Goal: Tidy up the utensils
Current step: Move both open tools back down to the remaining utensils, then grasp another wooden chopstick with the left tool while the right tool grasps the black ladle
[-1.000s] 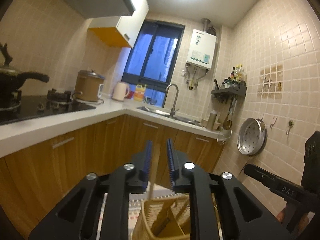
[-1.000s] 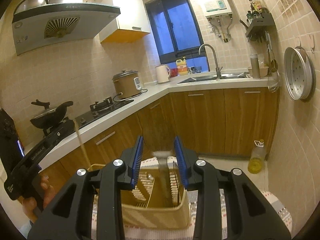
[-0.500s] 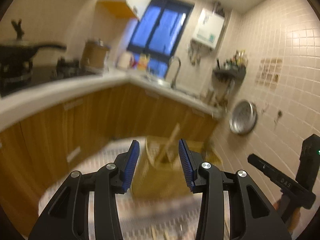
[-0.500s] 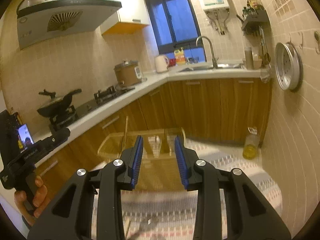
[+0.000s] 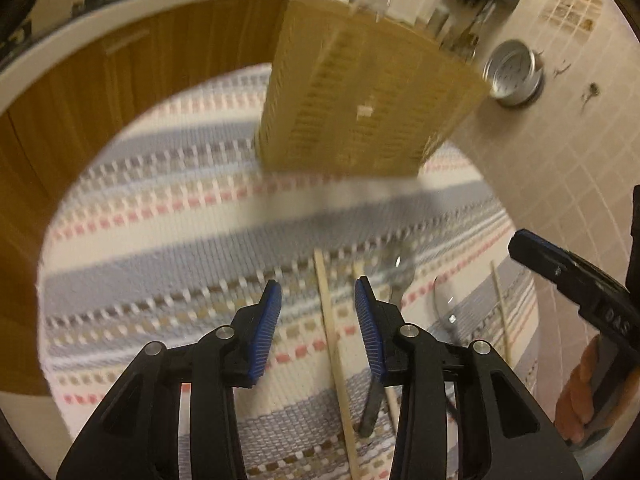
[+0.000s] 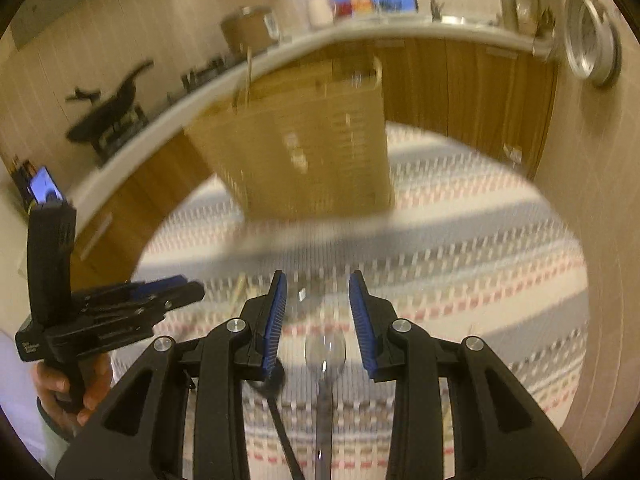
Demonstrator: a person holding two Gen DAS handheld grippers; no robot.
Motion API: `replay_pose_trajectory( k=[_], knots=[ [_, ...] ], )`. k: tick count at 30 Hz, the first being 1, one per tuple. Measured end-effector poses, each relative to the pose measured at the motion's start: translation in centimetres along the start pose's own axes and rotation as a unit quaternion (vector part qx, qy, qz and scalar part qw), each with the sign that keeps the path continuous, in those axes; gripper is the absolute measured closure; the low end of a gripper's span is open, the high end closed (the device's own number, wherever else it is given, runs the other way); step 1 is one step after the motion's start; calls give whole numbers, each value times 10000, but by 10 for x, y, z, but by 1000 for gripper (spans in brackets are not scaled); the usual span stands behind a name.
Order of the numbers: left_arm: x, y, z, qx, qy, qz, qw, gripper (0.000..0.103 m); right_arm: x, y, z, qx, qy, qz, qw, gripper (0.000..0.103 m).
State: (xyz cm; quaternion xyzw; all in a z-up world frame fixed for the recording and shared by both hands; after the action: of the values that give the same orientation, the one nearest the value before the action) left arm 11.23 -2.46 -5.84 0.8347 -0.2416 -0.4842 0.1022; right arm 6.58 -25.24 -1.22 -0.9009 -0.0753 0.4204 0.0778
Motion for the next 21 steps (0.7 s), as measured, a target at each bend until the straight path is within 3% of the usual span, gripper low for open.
replay_pose_trajectory(
  k=[5,10,13,21],
  knots=[
    [20,1,13,85,-235,-81,9997,67,10,-11,25,-295,-385,-153,9987,73],
    [27,9,17,331,-195,-402,9985,67,17,-35,53,-766,-810,-412,9929,73],
    [31,12,15,412,-244,-477,9977,75,25,-47,65,-1095,-1035,-340,9880,73],
    [39,23,2,504,-373,-515,9967,75,39,-62,71,-1442,-1235,-40,9818,73]
  ],
)
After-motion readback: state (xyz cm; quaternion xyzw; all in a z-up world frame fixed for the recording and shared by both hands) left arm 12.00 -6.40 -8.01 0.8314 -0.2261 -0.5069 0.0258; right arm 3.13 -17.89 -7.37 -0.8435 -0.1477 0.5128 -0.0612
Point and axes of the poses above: each gripper's, at about its wrist camera, not at the fingertips, and x roughly the way its jaws point, y to its right, z to its underside, the point moved 2 cm from there along x, roughly the way its jaws point, and after that the axes turned 8 degrees about z, right-handed, at the moved point
